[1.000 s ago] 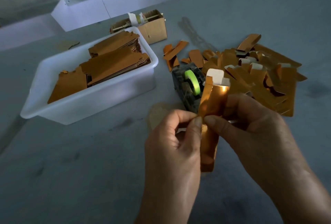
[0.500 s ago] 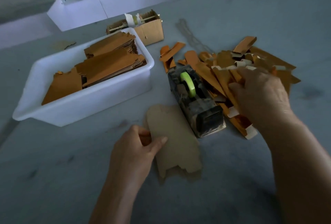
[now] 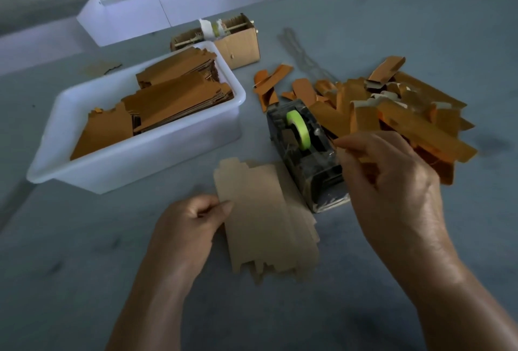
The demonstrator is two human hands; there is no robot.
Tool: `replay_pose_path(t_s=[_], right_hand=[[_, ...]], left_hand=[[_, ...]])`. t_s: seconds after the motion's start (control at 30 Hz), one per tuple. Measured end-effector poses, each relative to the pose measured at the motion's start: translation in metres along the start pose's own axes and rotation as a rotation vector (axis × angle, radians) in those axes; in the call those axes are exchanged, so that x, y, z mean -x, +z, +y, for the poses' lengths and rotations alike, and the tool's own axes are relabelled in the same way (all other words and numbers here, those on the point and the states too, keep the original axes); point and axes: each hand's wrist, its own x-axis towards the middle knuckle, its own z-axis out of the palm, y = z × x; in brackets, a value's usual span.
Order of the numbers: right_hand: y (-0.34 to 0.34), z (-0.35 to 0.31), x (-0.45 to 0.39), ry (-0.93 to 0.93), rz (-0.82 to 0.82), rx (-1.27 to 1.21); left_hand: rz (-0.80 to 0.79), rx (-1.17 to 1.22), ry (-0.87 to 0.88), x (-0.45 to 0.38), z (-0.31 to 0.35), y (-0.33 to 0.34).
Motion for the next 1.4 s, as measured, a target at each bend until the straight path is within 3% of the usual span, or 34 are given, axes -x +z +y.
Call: replay_pose_path(t_s=[0.1,0.4,0.53,0.7,0.87,1.07,1.23,1.33,1.4], right_hand=[[-0.005,-0.001,0.004,0.029,0.023,-0.027],[-0.021,-0.028,0.018,-0.048,-0.168,-0.002],[-0.016,-0.03,0.025,0.274,-0.494,-0.275],[-0.007,-0.021,0.03,0.554,-0.486,-0.736],[-0.001,-0.017,0.034,0.631,-0.437,-0.858],[0.004,-0.015,0.039,0.6,-0.399,-0.823],[0.007,-0.018,0.047,0.336,-0.281,-0.359],[0.008,-0.026,0.05,0.165,-0.249,-0.265],[0.007,-0.031,0.051,0.174,-0.305,-0.354]], left_hand=[[0.041,0.027,0.073,0.011,0.009,-0.01],[-0.275,0.301,0.137,0.035,0.037,-0.01],[-0.329,0.415,0.121,0.038,0.035,-0.002],[-0.304,0.563,0.023,0.044,0.036,0.019],[-0.218,0.672,-0.043,0.047,0.034,0.036],[-0.215,0.671,-0.058,0.047,0.029,0.04],[-0.055,0.468,0.06,0.048,0.031,0.044],[-0.006,0.411,0.091,0.048,0.035,0.044],[-0.006,0.408,0.063,0.05,0.037,0.045]])
